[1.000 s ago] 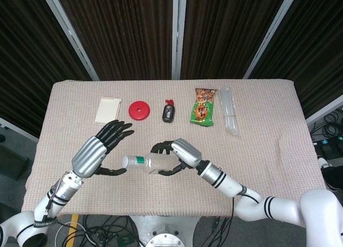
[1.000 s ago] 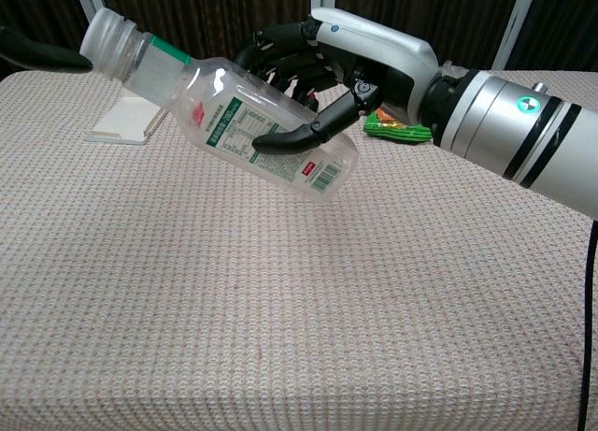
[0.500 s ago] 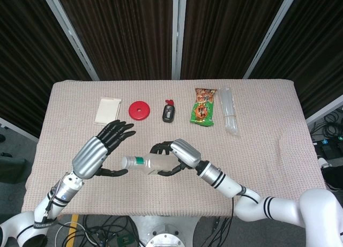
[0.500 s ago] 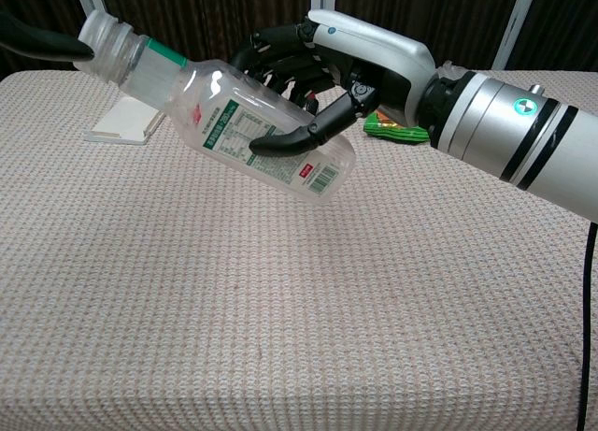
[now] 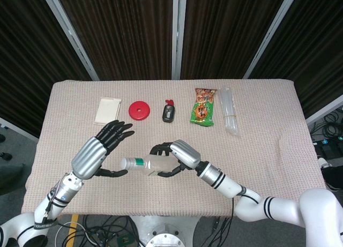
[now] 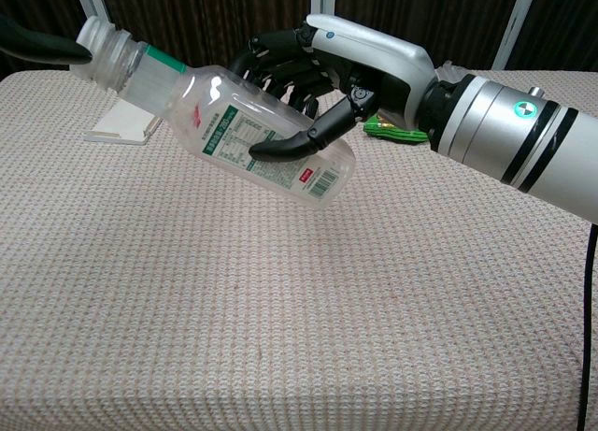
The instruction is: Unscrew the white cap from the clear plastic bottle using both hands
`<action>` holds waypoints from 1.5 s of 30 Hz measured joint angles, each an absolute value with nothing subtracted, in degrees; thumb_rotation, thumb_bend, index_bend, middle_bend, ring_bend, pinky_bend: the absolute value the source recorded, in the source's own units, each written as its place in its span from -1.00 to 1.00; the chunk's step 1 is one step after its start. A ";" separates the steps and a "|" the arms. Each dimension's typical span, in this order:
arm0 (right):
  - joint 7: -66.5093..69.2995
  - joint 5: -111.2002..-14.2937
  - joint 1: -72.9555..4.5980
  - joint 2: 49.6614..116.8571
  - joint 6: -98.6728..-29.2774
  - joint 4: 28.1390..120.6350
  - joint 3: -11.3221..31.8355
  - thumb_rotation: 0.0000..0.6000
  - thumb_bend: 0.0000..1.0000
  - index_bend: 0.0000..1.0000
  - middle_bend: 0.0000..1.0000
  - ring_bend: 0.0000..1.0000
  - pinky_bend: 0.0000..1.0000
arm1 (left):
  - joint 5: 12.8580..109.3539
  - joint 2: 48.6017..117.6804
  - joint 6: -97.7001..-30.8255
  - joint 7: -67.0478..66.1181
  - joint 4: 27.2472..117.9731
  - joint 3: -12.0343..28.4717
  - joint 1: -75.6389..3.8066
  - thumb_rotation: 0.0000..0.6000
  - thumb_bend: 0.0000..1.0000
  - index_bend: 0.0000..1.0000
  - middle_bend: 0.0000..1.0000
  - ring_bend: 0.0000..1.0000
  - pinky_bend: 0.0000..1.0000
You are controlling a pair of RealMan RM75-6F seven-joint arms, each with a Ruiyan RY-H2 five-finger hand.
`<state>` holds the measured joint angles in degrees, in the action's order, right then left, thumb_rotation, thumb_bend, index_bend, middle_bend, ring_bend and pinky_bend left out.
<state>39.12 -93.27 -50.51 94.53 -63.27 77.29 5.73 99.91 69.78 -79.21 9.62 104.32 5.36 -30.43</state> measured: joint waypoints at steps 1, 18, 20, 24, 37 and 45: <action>39.14 -93.25 -50.51 94.54 -63.29 77.26 5.76 1.00 -0.35 0.17 0.05 -0.15 0.09 | 99.99 69.82 -79.21 9.53 104.44 5.34 -30.45 1.00 -1.00 -0.80 -0.93 -0.99 -0.97; 38.83 -93.58 -50.23 94.20 -63.94 77.49 5.67 1.00 -0.35 0.17 0.05 -0.15 0.09 | 99.72 70.23 -79.18 8.80 104.26 5.26 -30.21 1.00 -1.00 -0.80 -0.93 -0.99 -0.97; 38.59 -93.48 -50.24 94.21 -63.79 77.45 5.63 1.00 -0.35 0.17 0.05 -0.15 0.09 | 99.88 70.19 -79.21 8.63 104.50 5.29 -30.25 1.00 -1.00 -0.80 -0.93 -0.99 -0.97; 38.56 -93.31 -50.18 94.17 -63.64 77.44 5.58 1.00 -0.35 0.17 0.05 -0.15 0.09 | 100.17 70.00 -79.48 8.41 104.84 5.26 -30.14 1.00 -1.00 -0.80 -0.93 -0.99 -0.97; 38.64 -93.47 -50.05 93.93 -64.03 77.47 5.67 1.00 -0.35 0.17 0.05 -0.15 0.09 | 100.05 70.31 -79.35 8.35 104.20 4.80 -29.80 1.00 -1.00 -0.80 -0.93 -0.99 -0.97; 39.53 -93.53 -49.79 93.69 -64.70 77.03 5.79 1.00 -0.35 0.17 0.05 -0.15 0.09 | 100.81 68.89 -78.72 10.66 103.58 3.69 -29.81 1.00 -0.87 -0.44 -0.93 -0.99 -0.97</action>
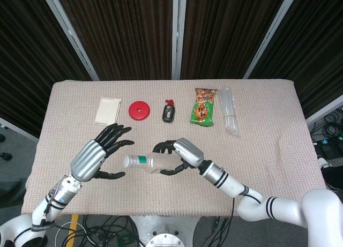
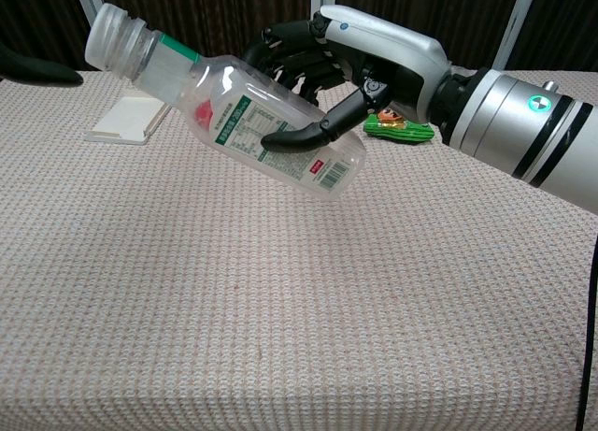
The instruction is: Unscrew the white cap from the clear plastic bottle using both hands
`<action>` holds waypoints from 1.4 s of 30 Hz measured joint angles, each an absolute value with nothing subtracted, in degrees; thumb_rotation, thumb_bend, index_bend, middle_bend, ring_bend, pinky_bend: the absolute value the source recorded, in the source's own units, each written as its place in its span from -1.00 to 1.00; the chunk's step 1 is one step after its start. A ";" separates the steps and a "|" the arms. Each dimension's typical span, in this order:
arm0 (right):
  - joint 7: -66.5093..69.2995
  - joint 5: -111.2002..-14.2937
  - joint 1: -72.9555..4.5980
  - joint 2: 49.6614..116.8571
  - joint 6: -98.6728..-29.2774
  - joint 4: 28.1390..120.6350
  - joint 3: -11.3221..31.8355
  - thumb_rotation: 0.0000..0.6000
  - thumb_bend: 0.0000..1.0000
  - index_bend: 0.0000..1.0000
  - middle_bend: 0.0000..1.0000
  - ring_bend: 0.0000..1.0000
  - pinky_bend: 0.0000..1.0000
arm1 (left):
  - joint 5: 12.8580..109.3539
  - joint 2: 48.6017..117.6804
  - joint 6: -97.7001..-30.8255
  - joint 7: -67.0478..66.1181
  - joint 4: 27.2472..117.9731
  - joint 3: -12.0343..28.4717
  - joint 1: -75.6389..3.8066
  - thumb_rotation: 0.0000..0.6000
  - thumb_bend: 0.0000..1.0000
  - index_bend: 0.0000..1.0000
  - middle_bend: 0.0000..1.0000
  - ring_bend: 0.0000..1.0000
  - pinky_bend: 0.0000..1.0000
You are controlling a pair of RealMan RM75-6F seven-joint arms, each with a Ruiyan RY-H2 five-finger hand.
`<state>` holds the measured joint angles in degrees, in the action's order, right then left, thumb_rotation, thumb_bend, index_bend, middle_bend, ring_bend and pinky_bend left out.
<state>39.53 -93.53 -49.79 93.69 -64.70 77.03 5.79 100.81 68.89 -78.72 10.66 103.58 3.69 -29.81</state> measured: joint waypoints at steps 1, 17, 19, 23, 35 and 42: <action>39.59 -93.55 -49.81 93.71 -64.72 76.95 5.80 1.00 -0.35 0.17 0.05 -0.15 0.09 | 100.98 68.53 -78.47 11.34 103.50 3.45 -29.89 1.00 -0.80 -0.43 -0.93 -0.99 -0.97; 40.20 -93.72 -49.95 94.29 -64.89 76.54 5.79 1.00 -0.35 0.17 0.06 -0.15 0.09 | 101.54 67.27 -76.70 12.97 103.75 2.74 -30.88 1.00 -0.49 -0.34 -0.93 -0.99 -0.97; 40.24 -93.73 -49.96 94.28 -64.89 76.53 5.78 1.00 -0.35 0.17 0.06 -0.15 0.09 | 101.57 67.19 -76.56 12.84 103.83 2.71 -30.97 1.00 -0.46 -0.33 -0.93 -0.99 -0.97; 40.34 -93.78 -49.94 94.19 -64.97 76.45 5.76 1.00 -0.35 0.17 0.06 -0.15 0.09 | 101.66 67.09 -76.52 12.85 103.87 2.65 -31.03 1.00 -0.40 -0.32 -0.93 -0.99 -0.97; 40.38 -93.97 -49.92 94.07 -65.16 76.53 5.66 1.00 -0.35 0.17 0.07 -0.14 0.09 | 101.34 67.33 -76.63 12.69 103.75 2.76 -31.07 1.00 -0.38 -0.27 -0.92 -0.99 -0.97; 40.68 -93.89 -49.98 94.21 -65.17 76.44 5.77 1.00 -0.35 0.17 0.07 -0.14 0.09 | 101.80 68.08 -77.28 13.06 103.02 2.87 -31.08 1.00 -0.38 -0.19 -0.87 -0.99 -0.97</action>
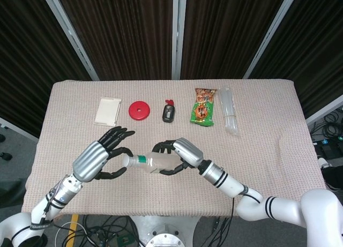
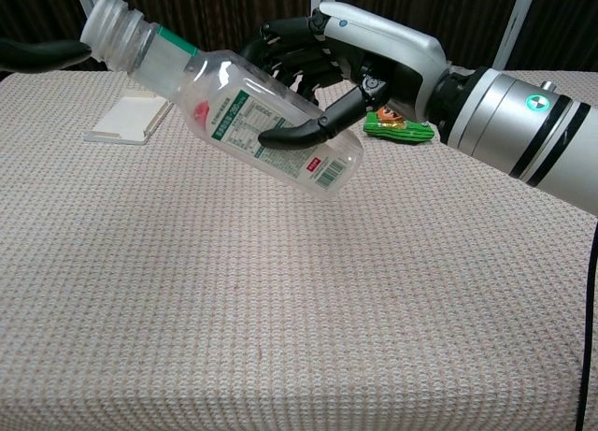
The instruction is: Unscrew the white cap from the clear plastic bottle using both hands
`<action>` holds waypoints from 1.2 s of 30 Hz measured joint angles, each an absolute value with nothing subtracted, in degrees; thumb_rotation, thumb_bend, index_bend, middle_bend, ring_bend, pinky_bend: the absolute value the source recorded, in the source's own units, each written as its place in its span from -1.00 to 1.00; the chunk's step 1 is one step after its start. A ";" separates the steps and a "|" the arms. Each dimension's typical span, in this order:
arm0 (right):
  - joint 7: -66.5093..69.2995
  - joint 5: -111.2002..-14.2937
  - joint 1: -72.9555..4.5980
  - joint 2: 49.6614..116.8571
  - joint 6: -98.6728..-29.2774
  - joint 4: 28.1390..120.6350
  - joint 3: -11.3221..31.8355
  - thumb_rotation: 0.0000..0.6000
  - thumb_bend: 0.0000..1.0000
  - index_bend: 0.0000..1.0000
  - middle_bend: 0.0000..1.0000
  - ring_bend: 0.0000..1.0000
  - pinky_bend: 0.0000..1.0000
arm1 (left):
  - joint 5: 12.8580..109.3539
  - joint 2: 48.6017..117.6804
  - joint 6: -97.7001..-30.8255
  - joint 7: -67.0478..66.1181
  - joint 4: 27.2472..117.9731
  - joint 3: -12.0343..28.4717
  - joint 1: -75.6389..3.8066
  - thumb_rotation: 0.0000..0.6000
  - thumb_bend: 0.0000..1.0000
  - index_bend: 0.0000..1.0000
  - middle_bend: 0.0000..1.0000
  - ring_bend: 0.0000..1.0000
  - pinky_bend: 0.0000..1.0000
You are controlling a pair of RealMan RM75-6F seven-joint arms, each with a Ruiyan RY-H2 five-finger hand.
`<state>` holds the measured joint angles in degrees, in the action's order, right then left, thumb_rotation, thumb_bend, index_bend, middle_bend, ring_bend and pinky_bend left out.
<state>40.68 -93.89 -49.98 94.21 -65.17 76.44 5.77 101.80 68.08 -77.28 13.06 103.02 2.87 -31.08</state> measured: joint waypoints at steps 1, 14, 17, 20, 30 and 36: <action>40.76 -93.89 -50.00 94.21 -65.15 76.45 5.77 1.00 -0.35 0.17 0.07 -0.14 0.09 | 101.82 68.09 -77.12 13.07 103.01 2.82 -31.15 1.00 -0.38 -0.19 -0.87 -0.99 -0.97; 40.83 -94.10 -49.94 94.29 -65.67 76.17 5.81 1.00 -0.35 0.19 0.08 -0.13 0.09 | 101.15 68.43 -77.04 12.74 102.91 2.99 -31.22 1.00 -0.35 -0.10 -0.83 -0.99 -0.97; 40.65 -94.28 -49.88 94.38 -65.98 75.88 5.77 1.00 -0.35 0.20 0.09 -0.13 0.09 | 101.09 68.69 -77.39 12.41 102.76 3.13 -31.11 1.00 -0.33 -0.08 -0.80 -0.99 -0.97; 40.46 -94.35 -49.76 94.54 -66.38 75.54 5.80 1.00 -0.35 0.20 0.09 -0.12 0.09 | 101.09 68.82 -77.65 11.98 102.69 3.20 -30.97 1.00 -0.33 -0.06 -0.78 -0.99 -0.97; 40.32 -94.36 -49.41 94.85 -67.21 74.97 5.88 1.00 -0.35 0.21 0.09 -0.11 0.09 | 100.81 68.58 -77.87 11.31 102.98 3.33 -30.74 1.00 -0.33 -0.06 -0.78 -0.99 -0.97; 40.34 -94.26 -49.09 94.75 -67.71 74.85 5.93 1.00 -0.35 0.21 0.09 -0.11 0.09 | 100.67 68.34 -78.11 11.24 102.94 3.42 -30.59 1.00 -0.33 -0.06 -0.78 -0.99 -0.97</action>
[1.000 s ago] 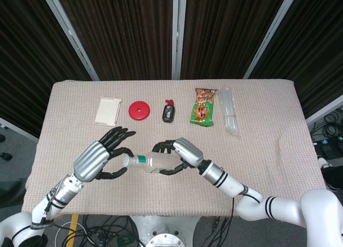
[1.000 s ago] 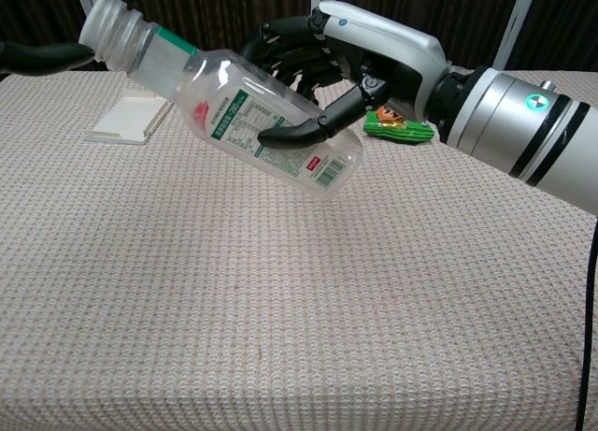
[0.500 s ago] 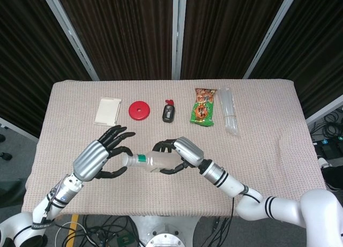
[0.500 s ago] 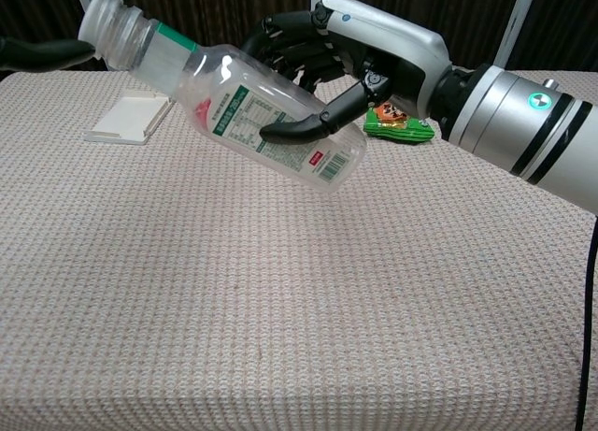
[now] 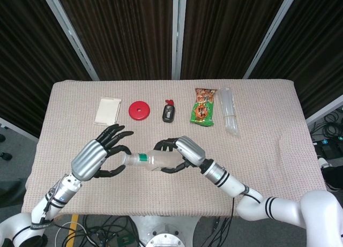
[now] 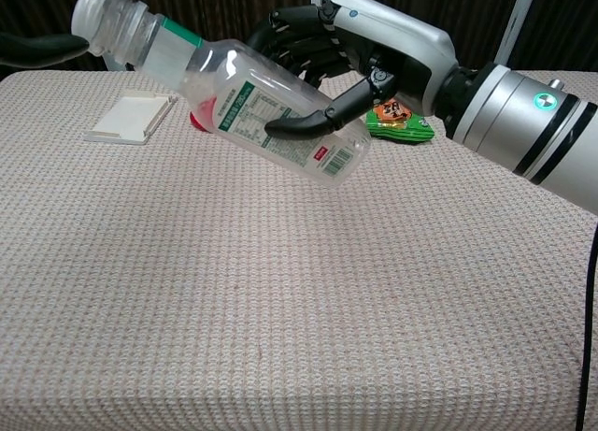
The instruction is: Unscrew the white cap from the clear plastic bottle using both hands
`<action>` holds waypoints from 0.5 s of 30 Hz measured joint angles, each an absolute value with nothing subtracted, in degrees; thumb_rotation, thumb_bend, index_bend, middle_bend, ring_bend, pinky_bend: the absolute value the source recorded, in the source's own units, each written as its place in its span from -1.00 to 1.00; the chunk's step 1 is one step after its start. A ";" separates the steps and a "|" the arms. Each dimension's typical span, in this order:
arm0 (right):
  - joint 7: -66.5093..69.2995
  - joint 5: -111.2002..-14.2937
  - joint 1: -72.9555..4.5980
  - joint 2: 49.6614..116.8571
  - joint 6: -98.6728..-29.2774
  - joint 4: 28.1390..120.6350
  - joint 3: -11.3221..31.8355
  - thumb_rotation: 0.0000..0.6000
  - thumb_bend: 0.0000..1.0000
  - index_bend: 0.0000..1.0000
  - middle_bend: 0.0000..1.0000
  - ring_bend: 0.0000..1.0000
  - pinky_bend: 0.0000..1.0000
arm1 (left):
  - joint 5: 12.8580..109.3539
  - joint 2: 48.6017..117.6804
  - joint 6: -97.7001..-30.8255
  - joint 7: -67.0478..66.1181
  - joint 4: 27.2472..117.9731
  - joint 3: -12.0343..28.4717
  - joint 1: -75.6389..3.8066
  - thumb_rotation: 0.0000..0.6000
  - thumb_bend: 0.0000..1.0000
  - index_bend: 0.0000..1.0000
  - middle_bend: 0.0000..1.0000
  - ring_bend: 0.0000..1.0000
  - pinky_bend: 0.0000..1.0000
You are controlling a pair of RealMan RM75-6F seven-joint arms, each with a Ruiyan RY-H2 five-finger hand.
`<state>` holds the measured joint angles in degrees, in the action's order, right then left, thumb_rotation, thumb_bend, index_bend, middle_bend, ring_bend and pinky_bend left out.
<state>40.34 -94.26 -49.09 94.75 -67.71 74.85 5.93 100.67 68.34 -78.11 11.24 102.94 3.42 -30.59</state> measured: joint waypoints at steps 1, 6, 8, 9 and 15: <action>40.25 -94.26 -49.03 94.66 -67.78 74.82 5.93 1.00 -0.35 0.21 0.09 -0.11 0.09 | 100.57 68.22 -78.35 11.27 102.91 3.53 -30.49 1.00 -0.33 -0.06 -0.78 -0.99 -0.97; 38.91 -94.25 -48.40 92.93 -67.78 74.90 5.38 1.00 -0.35 0.21 0.09 -0.10 0.09 | 99.21 67.19 -79.07 11.29 101.84 3.76 -29.66 1.00 -0.33 -0.06 -0.78 -0.99 -0.97; 37.66 -94.11 -47.99 91.48 -67.51 75.06 5.00 1.00 -0.35 0.21 0.09 -0.11 0.09 | 97.94 66.63 -78.67 11.08 100.81 3.65 -29.29 1.00 -0.33 -0.06 -0.78 -0.99 -0.97; 36.97 -94.00 -47.80 90.77 -67.34 75.15 4.84 1.00 -0.35 0.21 0.09 -0.11 0.09 | 97.31 66.46 -78.30 10.67 100.31 3.59 -29.18 1.00 -0.33 -0.06 -0.78 -0.99 -0.97; 30.90 -92.38 -46.54 85.65 -65.46 76.63 4.16 1.00 -0.35 0.21 0.09 -0.11 0.09 | 93.20 67.19 -73.81 1.39 96.81 2.91 -28.95 1.00 -0.33 -0.08 -0.78 -0.99 -0.97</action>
<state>30.90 -92.38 -46.54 85.65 -65.46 76.63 4.16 93.20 67.19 -73.81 1.39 96.81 2.91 -28.95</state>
